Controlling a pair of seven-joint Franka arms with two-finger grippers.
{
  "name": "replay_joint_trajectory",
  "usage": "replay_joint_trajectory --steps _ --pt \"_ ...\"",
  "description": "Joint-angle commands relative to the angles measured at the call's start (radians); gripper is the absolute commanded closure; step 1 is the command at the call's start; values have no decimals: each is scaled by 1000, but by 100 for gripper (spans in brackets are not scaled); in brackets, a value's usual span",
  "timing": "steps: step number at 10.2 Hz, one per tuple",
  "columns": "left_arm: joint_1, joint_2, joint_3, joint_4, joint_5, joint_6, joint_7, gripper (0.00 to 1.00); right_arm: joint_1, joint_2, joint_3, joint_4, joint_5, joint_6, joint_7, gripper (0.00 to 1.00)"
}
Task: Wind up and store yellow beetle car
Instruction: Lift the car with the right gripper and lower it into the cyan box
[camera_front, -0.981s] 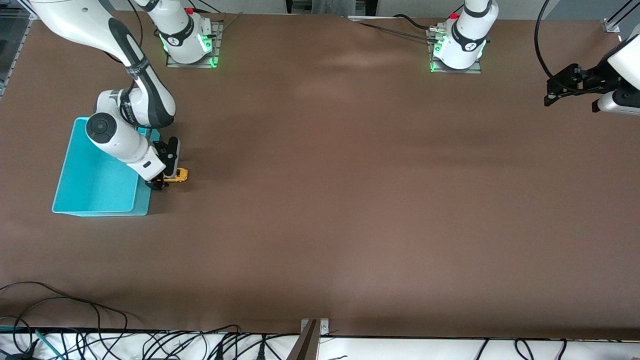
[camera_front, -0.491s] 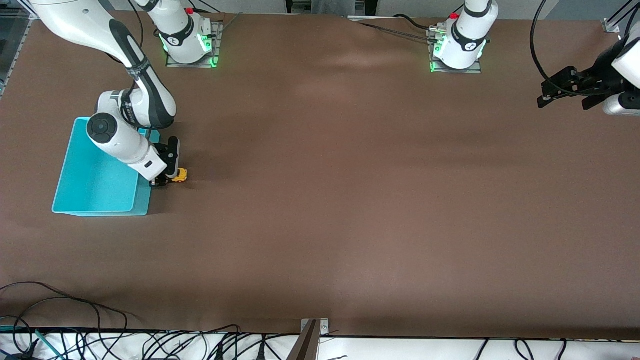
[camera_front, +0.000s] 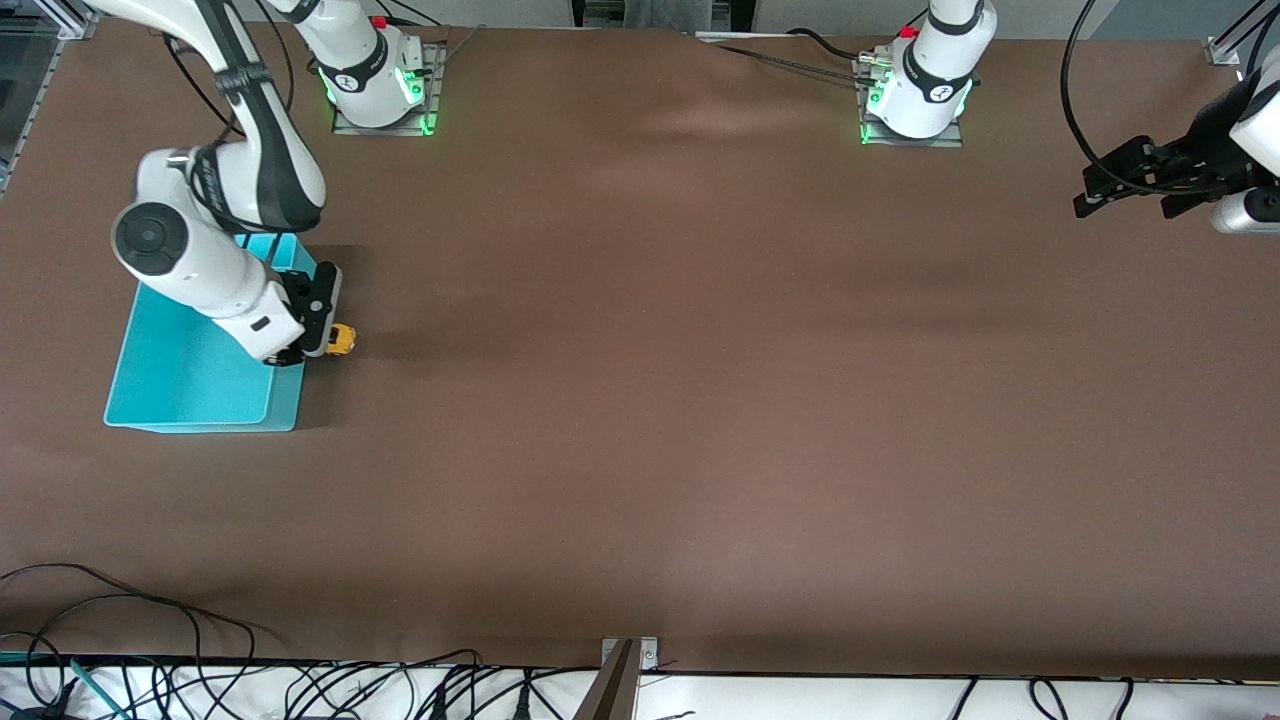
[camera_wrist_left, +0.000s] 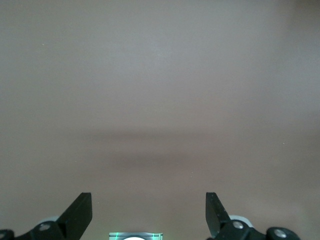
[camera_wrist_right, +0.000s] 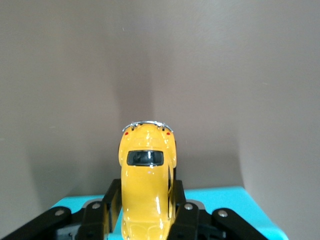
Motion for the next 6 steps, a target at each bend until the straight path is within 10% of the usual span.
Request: replay_joint_trajectory --steps 1,6 --pt "3 15 -2 34 -20 -25 -15 0 -6 -51 -51 117 1 -187 44 100" --pt "6 12 -2 14 -29 -42 -13 0 -9 -39 -286 -69 -12 78 29 100"
